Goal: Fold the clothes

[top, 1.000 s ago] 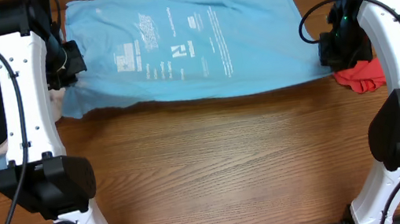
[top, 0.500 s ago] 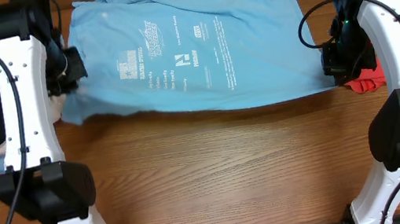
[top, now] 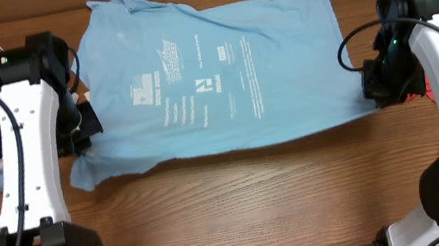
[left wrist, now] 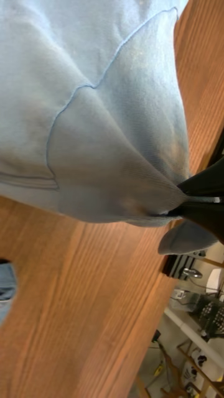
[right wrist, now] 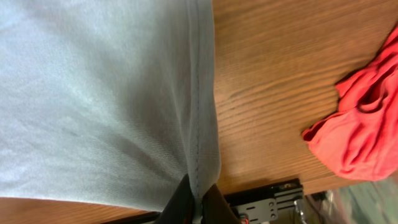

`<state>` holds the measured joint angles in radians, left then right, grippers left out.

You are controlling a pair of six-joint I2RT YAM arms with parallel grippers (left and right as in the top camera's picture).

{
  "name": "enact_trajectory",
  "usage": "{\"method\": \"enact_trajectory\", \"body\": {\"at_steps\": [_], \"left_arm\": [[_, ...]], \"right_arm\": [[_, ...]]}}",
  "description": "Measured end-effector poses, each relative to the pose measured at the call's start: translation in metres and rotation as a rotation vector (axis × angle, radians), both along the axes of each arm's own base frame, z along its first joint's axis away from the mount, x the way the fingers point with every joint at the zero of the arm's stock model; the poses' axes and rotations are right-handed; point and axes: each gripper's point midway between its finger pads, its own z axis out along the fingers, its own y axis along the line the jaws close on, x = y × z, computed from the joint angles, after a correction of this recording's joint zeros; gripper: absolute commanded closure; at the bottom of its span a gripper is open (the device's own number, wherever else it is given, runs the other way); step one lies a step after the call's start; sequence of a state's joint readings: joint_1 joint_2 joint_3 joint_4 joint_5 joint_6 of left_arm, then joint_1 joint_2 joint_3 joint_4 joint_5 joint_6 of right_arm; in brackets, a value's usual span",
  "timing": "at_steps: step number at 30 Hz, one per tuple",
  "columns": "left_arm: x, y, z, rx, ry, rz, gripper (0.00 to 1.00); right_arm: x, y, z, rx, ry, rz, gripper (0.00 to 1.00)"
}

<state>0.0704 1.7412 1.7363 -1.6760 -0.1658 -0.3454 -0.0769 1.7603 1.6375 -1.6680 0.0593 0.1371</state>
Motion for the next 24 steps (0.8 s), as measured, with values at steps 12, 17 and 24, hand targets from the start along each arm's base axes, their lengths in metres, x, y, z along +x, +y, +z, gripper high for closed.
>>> {"method": "enact_trajectory", "body": {"at_steps": [12,17,24], "left_arm": [[-0.053,-0.003,-0.022,0.016,-0.019,0.066,0.96],[-0.016,0.003,-0.03,0.038,-0.215,0.078,0.96],[0.051,0.009,-0.04,0.052,-0.451,0.092,0.96]], "right_arm": [[-0.054,0.01,-0.039,0.031,0.092,-0.047,0.96],[-0.022,0.006,-0.045,0.016,-0.052,-0.05,0.96],[0.046,0.001,-0.044,0.0,-0.328,-0.047,0.96]]}}
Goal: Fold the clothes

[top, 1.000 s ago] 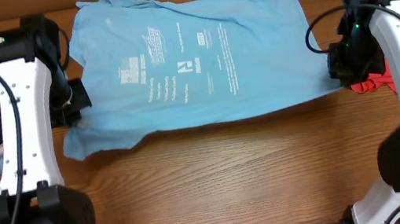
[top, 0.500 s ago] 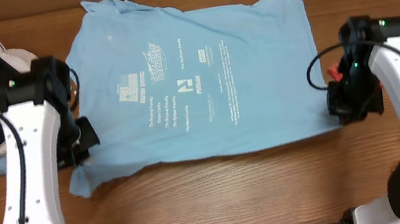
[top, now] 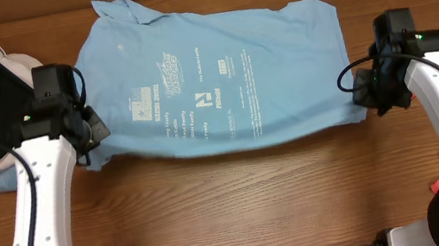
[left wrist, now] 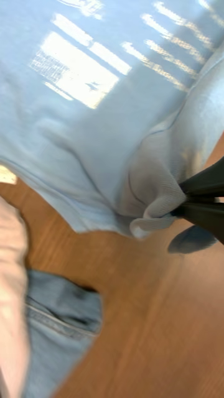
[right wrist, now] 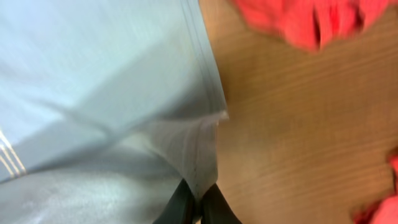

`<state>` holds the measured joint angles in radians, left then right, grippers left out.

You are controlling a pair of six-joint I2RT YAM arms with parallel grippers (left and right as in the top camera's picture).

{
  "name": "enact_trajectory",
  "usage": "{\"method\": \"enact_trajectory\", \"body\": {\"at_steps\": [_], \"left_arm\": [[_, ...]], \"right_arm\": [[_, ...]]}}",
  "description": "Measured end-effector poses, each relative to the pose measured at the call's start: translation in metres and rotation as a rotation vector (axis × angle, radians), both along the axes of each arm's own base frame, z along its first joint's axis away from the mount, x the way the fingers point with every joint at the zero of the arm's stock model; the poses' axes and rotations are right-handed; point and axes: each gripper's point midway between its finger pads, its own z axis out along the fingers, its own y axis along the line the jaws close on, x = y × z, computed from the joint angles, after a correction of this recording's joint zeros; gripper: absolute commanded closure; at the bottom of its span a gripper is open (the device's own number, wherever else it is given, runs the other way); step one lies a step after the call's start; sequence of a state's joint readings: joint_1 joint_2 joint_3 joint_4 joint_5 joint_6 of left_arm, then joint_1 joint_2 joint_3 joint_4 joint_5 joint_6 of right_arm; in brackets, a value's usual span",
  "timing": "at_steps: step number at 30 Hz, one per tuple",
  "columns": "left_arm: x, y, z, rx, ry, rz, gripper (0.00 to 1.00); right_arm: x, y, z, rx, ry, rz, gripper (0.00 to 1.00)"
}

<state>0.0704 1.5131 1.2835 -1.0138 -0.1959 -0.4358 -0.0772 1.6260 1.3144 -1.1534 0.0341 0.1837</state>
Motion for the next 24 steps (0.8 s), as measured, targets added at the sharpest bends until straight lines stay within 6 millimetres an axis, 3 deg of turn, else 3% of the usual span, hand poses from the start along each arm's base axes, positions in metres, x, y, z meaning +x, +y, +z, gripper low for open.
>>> {"method": "enact_trajectory", "body": {"at_steps": [10,24], "left_arm": [[0.04,0.001,-0.066,-0.016,0.043,-0.001,0.96],[0.092,0.002,-0.054,-0.015,-0.166,-0.008,0.96]], "right_arm": [[0.045,-0.003,-0.004,-0.014,-0.143,0.013,0.96],[0.075,-0.006,-0.053,-0.016,-0.127,0.026,0.96]]}}
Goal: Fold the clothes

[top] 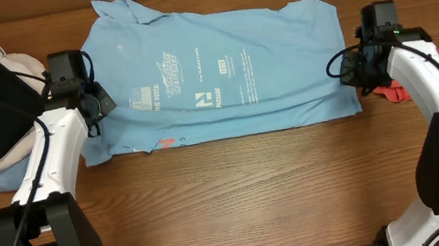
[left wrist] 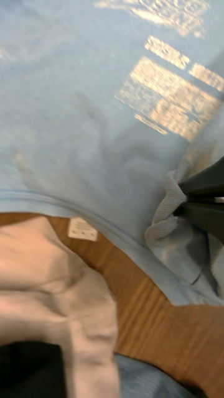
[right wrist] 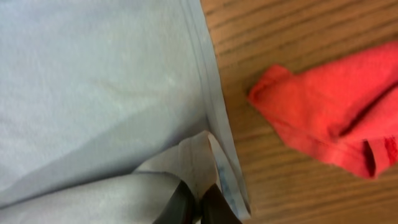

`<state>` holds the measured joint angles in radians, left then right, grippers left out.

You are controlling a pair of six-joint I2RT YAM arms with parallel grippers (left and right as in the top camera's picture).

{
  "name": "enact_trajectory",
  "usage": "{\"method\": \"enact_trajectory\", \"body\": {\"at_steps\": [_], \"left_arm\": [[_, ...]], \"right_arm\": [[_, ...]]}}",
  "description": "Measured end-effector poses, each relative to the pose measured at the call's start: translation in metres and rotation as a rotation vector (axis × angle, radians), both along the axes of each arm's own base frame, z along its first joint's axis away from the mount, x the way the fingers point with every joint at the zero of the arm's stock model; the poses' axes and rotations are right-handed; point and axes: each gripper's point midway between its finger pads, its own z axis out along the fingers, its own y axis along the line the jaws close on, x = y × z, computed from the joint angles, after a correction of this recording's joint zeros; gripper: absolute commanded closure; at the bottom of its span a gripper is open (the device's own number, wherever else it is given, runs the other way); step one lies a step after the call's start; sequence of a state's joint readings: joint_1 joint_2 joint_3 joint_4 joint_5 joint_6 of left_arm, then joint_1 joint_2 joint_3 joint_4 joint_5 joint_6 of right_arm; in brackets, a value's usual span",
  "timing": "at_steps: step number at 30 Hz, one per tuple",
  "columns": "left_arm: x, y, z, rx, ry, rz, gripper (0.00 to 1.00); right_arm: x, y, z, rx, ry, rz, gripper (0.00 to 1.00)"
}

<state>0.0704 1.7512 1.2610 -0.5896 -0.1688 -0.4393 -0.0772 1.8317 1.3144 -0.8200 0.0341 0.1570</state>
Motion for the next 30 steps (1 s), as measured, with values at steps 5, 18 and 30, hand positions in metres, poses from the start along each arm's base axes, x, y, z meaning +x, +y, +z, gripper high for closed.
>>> {"method": "enact_trajectory", "body": {"at_steps": [5,18,30], "left_arm": [[0.011,-0.001,0.003,-0.004,-0.047,-0.004,0.96],[0.028,0.0,-0.012,-0.005,-0.072,-0.006,0.96],[0.043,0.0,-0.024,-0.006,-0.103,-0.008,0.96]], "right_arm": [[0.012,-0.001,0.003,-0.005,-0.051,0.001,0.96],[0.032,-0.003,0.007,-0.013,-0.127,-0.001,0.96],[0.037,-0.013,0.004,-0.059,-0.141,-0.041,0.96]]}}
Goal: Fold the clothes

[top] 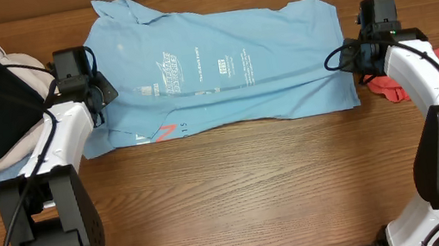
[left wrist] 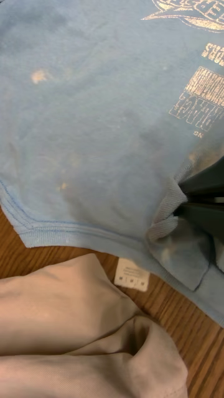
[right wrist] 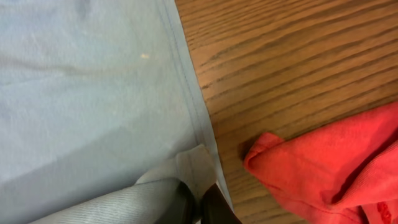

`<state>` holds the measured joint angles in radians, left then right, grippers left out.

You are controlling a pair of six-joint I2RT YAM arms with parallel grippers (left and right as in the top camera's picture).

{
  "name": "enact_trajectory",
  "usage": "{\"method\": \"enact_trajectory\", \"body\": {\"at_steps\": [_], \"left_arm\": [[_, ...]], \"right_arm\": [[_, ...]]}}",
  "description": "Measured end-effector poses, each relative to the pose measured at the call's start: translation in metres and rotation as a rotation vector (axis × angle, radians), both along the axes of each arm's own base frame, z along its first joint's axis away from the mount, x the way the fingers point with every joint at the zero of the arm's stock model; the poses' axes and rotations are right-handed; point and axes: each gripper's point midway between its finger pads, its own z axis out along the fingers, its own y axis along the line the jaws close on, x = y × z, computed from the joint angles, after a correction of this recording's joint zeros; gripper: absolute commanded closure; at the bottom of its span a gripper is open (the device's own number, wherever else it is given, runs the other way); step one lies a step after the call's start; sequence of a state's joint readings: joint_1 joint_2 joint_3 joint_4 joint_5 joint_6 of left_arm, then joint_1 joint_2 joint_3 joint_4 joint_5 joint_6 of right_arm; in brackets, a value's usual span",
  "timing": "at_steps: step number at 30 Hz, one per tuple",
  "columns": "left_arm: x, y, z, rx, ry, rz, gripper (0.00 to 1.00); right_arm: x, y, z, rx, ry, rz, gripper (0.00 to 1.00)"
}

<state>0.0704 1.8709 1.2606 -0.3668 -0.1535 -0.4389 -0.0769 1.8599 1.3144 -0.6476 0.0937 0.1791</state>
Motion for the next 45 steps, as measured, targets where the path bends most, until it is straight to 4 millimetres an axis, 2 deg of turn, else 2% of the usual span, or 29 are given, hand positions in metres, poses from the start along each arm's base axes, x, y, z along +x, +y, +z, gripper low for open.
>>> {"method": "enact_trajectory", "body": {"at_steps": [2,3,4,5,7,9,11,13,16,20,22,24,34,38,45], "left_arm": [[0.0,0.0,0.0,0.0,-0.001,0.0,0.95],[0.0,0.0,0.0,0.0,-0.001,0.0,0.91],[0.0,0.0,0.0,0.001,-0.001,-0.001,0.84],[0.0,0.0,0.0,0.002,0.0,-0.003,0.7],[0.0,0.0,0.0,0.002,0.0,-0.002,0.48],[-0.001,0.0,-0.001,0.001,0.006,-0.003,0.38],[-0.004,-0.001,-0.003,-0.005,0.023,-0.006,0.34],[-0.011,-0.003,-0.007,-0.011,0.055,-0.009,0.34],[-0.034,-0.006,-0.02,-0.03,0.16,-0.015,0.34],[-0.07,-0.011,-0.033,-0.056,0.317,-0.02,0.43],[-0.087,-0.014,-0.038,-0.068,0.391,-0.022,0.48],[-0.097,-0.015,-0.04,-0.071,0.43,-0.025,0.51],[-0.099,-0.015,-0.042,-0.071,0.435,-0.025,0.5],[-0.091,-0.014,-0.042,-0.068,0.401,-0.025,0.51],[-0.097,-0.015,-0.063,-0.066,0.385,-0.026,0.53]], "right_arm": [[0.001,0.0,0.0,-0.001,-0.004,-0.002,0.96],[0.001,0.0,0.001,-0.002,-0.006,-0.001,0.94],[0.002,-0.001,0.001,-0.002,-0.007,-0.003,0.86],[0.002,-0.001,0.001,0.0,-0.009,-0.009,0.74],[0.002,-0.001,0.001,-0.005,-0.01,-0.008,0.7],[0.002,-0.002,0.001,-0.01,-0.009,-0.009,0.7],[0.001,-0.003,0.001,-0.012,-0.007,-0.01,0.69],[0.0,-0.003,0.0,-0.012,-0.004,-0.011,0.66],[-0.008,-0.002,-0.008,-0.011,0.028,-0.01,0.66],[-0.038,0.0,-0.027,-0.003,0.143,-0.009,0.74],[-0.051,0.001,-0.033,0.003,0.192,-0.009,0.74],[-0.059,0.003,-0.036,0.011,0.226,-0.007,0.74],[-0.065,0.016,-0.04,0.083,0.247,0.016,0.75],[-0.067,0.019,-0.042,0.101,0.253,0.021,0.75],[-0.072,0.021,-0.043,0.109,0.272,0.022,0.75]]}}
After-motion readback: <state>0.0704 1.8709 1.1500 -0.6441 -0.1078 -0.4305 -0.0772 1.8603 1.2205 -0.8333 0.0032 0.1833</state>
